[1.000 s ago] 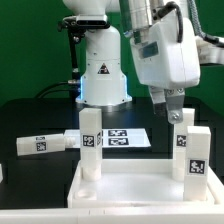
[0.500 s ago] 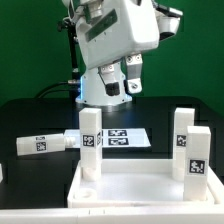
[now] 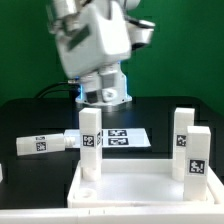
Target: Assemble desk
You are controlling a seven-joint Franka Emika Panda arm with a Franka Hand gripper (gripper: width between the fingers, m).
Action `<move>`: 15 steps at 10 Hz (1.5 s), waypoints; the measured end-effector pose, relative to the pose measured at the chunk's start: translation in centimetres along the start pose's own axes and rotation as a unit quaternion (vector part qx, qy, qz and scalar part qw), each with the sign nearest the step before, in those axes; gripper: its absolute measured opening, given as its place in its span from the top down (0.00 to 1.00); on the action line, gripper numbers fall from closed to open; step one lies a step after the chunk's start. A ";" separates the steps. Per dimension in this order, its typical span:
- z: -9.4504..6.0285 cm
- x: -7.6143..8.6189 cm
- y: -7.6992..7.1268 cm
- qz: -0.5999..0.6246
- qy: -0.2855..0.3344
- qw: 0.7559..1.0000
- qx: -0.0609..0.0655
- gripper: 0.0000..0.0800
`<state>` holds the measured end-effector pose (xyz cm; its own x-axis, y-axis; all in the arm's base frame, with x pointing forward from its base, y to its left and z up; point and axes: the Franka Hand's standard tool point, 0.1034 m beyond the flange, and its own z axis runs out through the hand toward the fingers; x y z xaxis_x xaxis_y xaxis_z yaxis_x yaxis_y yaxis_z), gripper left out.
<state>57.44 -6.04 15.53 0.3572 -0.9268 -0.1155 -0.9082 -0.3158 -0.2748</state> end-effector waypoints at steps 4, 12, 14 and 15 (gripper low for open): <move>1.2 1.6 3.9 0.017 0.014 1.000 -0.017 0.19; 1.4 7.3 14.0 0.035 -0.053 0.998 -0.011 0.19; 1.6 6.9 13.6 0.031 -0.047 0.998 -0.016 0.19; 1.6 7.0 13.7 0.032 -0.047 0.998 -0.017 0.19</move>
Offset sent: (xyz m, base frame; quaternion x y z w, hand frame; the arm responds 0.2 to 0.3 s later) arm 0.0000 0.0000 0.0000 0.0000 0.0000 0.0000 1.0000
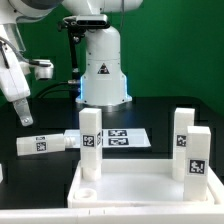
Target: Assemble desk
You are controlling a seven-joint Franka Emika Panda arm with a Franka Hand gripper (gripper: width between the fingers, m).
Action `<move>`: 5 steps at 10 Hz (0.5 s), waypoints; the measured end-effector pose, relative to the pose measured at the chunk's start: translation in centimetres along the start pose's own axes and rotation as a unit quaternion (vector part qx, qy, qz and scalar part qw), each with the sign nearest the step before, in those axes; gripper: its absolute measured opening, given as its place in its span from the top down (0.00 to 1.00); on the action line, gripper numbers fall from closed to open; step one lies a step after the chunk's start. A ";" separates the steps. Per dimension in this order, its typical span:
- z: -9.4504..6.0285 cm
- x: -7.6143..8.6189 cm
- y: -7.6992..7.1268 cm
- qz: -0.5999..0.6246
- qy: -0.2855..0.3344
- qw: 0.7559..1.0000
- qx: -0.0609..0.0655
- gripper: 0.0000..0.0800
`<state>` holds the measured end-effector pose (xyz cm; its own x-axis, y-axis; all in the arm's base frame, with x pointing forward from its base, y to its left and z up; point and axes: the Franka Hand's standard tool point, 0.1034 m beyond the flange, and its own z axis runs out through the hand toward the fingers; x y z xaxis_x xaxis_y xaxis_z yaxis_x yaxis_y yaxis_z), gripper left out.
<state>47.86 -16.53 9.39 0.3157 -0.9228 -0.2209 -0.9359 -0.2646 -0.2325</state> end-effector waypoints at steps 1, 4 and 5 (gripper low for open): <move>0.0 0.0 0.0 0.000 0.000 1.000 0.000 0.19; 0.0 0.4 1.9 0.030 -0.053 0.998 -0.002 0.19; -0.2 0.7 2.5 0.047 -0.073 0.996 -0.001 0.19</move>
Offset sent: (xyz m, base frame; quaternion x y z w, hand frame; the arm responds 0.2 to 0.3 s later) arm -0.0134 -0.0139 -0.0004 0.0295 -0.1365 0.0810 0.9869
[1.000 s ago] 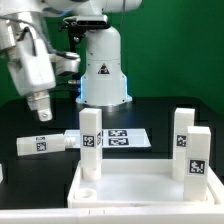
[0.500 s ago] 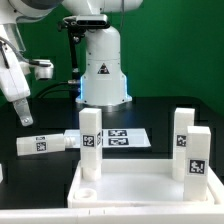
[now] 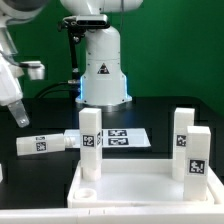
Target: Assemble desk
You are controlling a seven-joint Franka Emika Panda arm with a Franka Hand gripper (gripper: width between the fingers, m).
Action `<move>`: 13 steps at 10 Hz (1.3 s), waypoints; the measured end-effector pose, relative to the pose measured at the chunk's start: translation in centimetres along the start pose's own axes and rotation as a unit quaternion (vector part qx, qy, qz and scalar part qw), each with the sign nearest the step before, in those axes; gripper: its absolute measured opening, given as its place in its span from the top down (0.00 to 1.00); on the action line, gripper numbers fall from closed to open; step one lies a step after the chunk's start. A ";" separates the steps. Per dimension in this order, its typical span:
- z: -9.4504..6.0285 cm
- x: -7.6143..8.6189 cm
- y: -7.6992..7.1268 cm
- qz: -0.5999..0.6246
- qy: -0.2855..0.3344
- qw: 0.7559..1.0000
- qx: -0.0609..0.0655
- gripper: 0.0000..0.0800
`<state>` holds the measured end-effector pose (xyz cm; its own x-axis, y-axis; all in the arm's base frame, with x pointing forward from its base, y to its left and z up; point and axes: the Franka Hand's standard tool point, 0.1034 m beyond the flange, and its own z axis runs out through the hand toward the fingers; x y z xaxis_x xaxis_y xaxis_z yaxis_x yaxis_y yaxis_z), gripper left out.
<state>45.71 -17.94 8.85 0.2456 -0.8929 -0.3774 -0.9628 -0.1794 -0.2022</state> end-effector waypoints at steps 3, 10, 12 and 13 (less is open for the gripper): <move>0.8 0.3 2.1 0.046 -0.018 0.999 0.008 0.19; 2.8 -0.9 4.8 -0.001 -0.121 0.993 -0.001 0.19; 3.1 -0.6 6.2 -0.040 -0.221 0.975 0.008 0.19; 3.2 -0.6 6.8 -0.035 -0.242 0.970 0.008 0.19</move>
Offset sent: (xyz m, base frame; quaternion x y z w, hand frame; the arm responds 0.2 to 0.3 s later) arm -0.0264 0.0086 -0.0274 0.0332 -0.0115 0.0483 0.9982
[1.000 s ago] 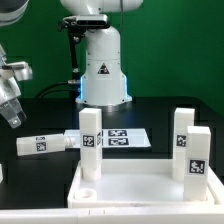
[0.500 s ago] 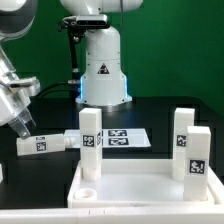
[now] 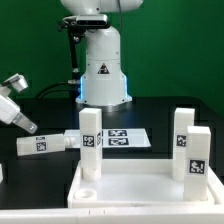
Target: Assemble desk
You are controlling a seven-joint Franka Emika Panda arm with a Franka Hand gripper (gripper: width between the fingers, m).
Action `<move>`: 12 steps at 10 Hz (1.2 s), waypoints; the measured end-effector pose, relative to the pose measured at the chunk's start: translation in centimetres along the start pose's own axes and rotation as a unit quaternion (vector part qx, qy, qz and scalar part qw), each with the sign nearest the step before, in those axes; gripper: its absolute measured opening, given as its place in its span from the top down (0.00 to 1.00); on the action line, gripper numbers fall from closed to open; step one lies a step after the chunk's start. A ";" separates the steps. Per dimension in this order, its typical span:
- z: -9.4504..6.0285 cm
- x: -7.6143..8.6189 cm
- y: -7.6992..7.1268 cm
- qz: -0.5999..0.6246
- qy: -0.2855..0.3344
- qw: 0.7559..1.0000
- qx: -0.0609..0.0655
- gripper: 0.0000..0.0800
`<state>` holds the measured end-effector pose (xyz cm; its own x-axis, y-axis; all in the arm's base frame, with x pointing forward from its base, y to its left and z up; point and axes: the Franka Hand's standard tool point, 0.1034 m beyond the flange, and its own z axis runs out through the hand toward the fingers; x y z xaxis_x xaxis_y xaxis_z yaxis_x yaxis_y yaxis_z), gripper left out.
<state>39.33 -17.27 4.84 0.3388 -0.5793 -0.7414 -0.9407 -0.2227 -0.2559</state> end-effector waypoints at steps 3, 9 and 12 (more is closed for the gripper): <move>-0.2 0.1 0.4 0.003 -0.040 0.999 -0.007 0.19; -0.2 1.6 1.5 -0.065 -0.082 0.994 -0.030 0.19; -0.7 1.8 3.1 -0.023 -0.087 0.996 -0.018 0.19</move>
Offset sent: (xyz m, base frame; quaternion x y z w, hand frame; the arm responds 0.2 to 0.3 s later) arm 0.0060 -0.0026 0.0146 -0.0732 -0.0971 -0.0544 0.9911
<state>37.06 -19.52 3.16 0.3708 -0.4244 -0.8261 -0.9219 -0.2760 -0.2720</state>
